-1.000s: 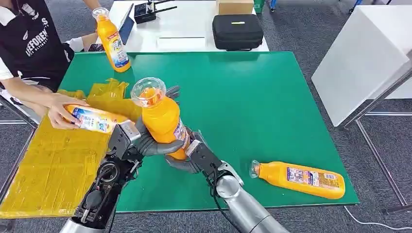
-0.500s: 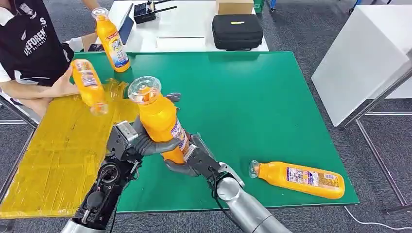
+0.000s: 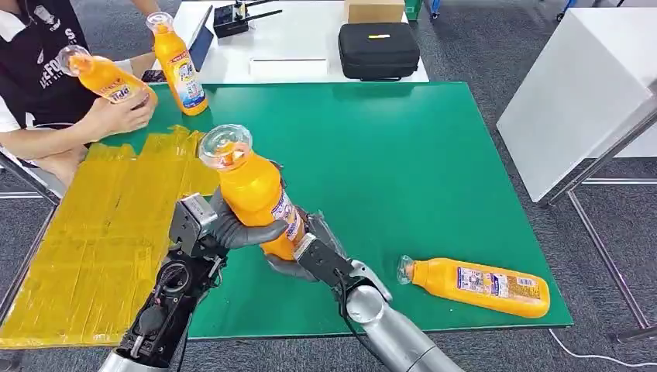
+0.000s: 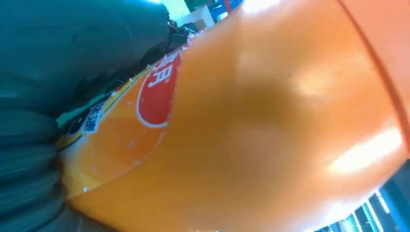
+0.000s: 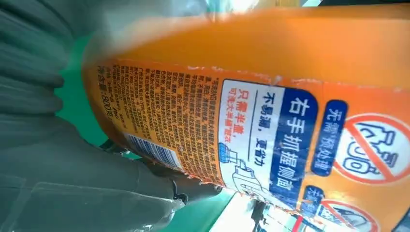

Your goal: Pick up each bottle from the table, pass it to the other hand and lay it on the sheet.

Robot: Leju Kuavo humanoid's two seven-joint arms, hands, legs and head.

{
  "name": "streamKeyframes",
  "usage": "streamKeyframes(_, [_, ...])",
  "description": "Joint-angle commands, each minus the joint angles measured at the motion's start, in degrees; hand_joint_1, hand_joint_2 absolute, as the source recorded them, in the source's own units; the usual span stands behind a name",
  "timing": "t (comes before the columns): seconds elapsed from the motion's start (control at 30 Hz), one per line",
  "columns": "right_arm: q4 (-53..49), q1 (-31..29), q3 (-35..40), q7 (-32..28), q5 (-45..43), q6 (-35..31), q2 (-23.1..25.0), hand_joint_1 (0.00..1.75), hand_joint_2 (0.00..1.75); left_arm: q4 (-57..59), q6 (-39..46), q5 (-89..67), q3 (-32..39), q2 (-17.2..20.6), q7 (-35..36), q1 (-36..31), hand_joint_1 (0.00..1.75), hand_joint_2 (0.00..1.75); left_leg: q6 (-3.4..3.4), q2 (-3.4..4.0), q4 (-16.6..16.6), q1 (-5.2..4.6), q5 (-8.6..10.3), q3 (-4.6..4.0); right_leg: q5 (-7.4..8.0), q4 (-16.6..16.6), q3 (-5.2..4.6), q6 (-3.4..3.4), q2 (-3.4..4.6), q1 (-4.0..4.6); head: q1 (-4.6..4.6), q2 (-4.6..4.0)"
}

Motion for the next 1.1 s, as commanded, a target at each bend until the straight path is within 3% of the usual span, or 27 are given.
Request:
streamKeyframes(0.03, [-7.07,1.13,0.23,-0.17,5.14,-6.43,-3.11,1.75,1.75,2.38,1.22,0.07,3.18,1.5,0.67,-2.43,1.75,1.75,-0.12,-0.06,0.02,0.04,-0.12,0.26,-0.13,0.03,0.27,-0.1,-0.16,0.06,-0.02,0.0])
streamKeyframes(0.1, [-7.07,1.13,0.23,-0.17,5.14,-6.43,-3.11,1.75,1.75,2.38,1.22,0.07,3.18,1.5,0.67,-2.43,1.75,1.75,-0.1,-0.03,0.01,0.03,-0.1,0.22,-0.1,0.01,0.23,-0.08,-0.12,0.05,0.0,0.0])
streamKeyframes(0.13, [-7.07,1.13,0.23,-0.17,5.14,-6.43,-3.11,1.75,1.75,2.38,1.22,0.07,3.18,1.5,0.67,-2.43,1.75,1.75,-0.22,-0.02,0.12,0.05,-0.34,0.63,-0.34,0.14,0.63,-0.18,-0.2,0.1,0.0,0.0])
streamKeyframes(0.17, [-7.05,1.26,0.27,-0.18,5.13,-6.43,-3.05,1.75,1.75,2.37,1.24,0.06,3.17,1.46,0.66,-2.43,1.75,1.75,-0.09,0.03,-0.02,0.01,-0.07,0.19,-0.05,-0.01,0.19,-0.07,-0.05,0.02,0.0,0.0])
streamKeyframes(0.27, [-7.05,1.26,0.27,-0.18,5.13,-6.43,-3.05,1.75,1.75,2.37,1.24,0.06,3.17,1.46,0.66,-2.43,1.75,1.75,-0.14,-0.02,0.01,0.04,-0.15,0.32,-0.14,0.02,0.33,-0.11,-0.13,0.06,0.0,0.0])
streamKeyframes(0.3, [-7.7,1.61,-0.72,-0.56,8.08,-10.1,-2.85,0.0,1.75,2.18,5.94,-3.74,3.43,1.51,-0.13,-2.39,1.75,1.75,-0.2,-0.03,0.05,0.05,-0.24,0.51,-0.24,0.08,0.51,-0.16,-0.18,0.08,-0.02,0.0])
streamKeyframes(0.33, [-9.41,2.02,-1.48,-0.49,8.89,-11.13,-3.42,0.0,0.0,2.09,10.98,-8.67,3.44,1.6,-0.7,-2.42,1.75,1.75,-0.12,-0.02,0.0,0.02,-0.11,0.26,-0.11,0.02,0.27,-0.1,-0.11,0.04,0.0,0.0])
streamKeyframes(0.37, [-13.92,3.32,-2.85,1.15,12.89,-13.67,-4.99,0.0,0.0,2.49,22.08,-20.59,3.83,1.77,0.17,-2.79,1.75,1.75,-0.17,0.01,0.04,0.04,-0.21,0.43,-0.19,0.06,0.42,-0.14,-0.11,0.07,0.0,0.0])
streamKeyframes(0.4, [-16.79,4.02,-3.87,2.64,16.61,-15.19,-6.27,0.0,0.0,3.45,27.37,-27.07,5.02,2.13,2.74,-2.97,1.75,1.75,-0.19,-0.01,0.07,0.04,-0.25,0.48,-0.24,0.1,0.48,-0.15,-0.15,0.07,0.0,0.0])
streamKeyframes(0.53, [-27.13,7.57,-7.4,6.27,27.51,-17.66,-11.14,0.0,0.0,11.91,38.71,-43.3,11.45,4.55,8.02,-4.62,1.75,1.75,-0.16,-0.11,0.04,0.03,-0.19,0.42,-0.22,0.08,0.39,-0.13,-0.26,0.06,-0.04,0.0])
streamKeyframes(0.57, [-28.41,8.17,-8.0,6.78,28.37,-17.78,-12.02,0.0,1.75,14.32,40.52,-46.04,12.73,4.79,8.22,-5.34,1.75,1.75,-0.19,-0.22,-0.02,0.02,-0.19,0.53,-0.27,0.04,0.55,-0.14,-0.41,0.07,-0.02,0.0])
streamKeyframes(0.6, [-29.15,8.51,-8.46,7.81,30.05,-17.52,-12.89,0.0,1.75,16.48,41.81,-52.39,15.17,4.74,9.85,-6.08,1.75,1.75,-0.1,-0.21,-0.06,0.0,-0.05,0.32,-0.15,-0.02,0.34,-0.09,-0.32,0.03,0.0,0.0])
streamKeyframes(0.8, [-31.94,10.81,-10.16,8.93,33.23,-17.75,-13.71,0.0,1.75,22.1,41.81,-53.27,17.9,4.14,7.82,-7.85,1.75,1.75,-0.14,-0.15,0.02,0.01,-0.16,0.44,-0.22,0.05,0.46,-0.12,-0.31,0.04,0.0,0.0])
streamKeyframes(0.9, [-34.2,13.18,-12.44,10.45,36.3,-18.57,-14.88,0.0,1.75,22.11,41.81,-69.54,22.91,3.96,14.24,-6.92,1.75,1.75,-0.17,-0.07,0.05,0.02,-0.23,0.51,-0.26,0.08,0.52,-0.14,-0.26,0.06,0.0,0.0])
streamKeyframes(0.93, [-35.04,13.53,-13.4,10.97,37.26,-18.55,-15.35,0.0,1.75,18.77,41.81,-83.36,25.87,4.26,20.78,-5.92,1.75,1.75,-0.12,-0.09,-0.02,0.01,-0.13,0.35,-0.16,0.0,0.37,-0.1,-0.24,0.04,0.0,0.0])
streamKeyframes(1.0, [-36.17,13.57,-15.67,14.12,40.36,-19.03,-16.95,0.0,1.75,23.5,41.81,-89.58,22.68,7.44,27.53,-7.48,1.75,1.75,-0.17,0.0,0.06,0.02,-0.28,0.53,-0.28,0.08,0.51,-0.15,-0.19,0.06,-0.02,0.0])
streamKeyframes(1.03, [-36.58,13.57,-16.64,15.68,42.01,-18.14,-17.82,0.0,1.75,26.86,41.81,-89.58,9.43,14.86,40.02,-9.75,1.75,1.75,-0.13,0.0,0.04,0.01,-0.18,0.38,-0.19,0.05,0.37,-0.12,-0.16,0.04,0.0,0.0])
streamKeyframes(1.1, [-37.66,14.63,-19.07,19.0,47.73,-16.29,-19.24,0.0,1.75,38.16,41.81,-89.58,-2.64,17.71,48.92,-15.73,1.75,1.75,-0.13,-0.27,0.02,0.01,-0.08,0.26,-0.19,0.09,0.32,-0.11,-0.42,0.04,0.0,0.0])
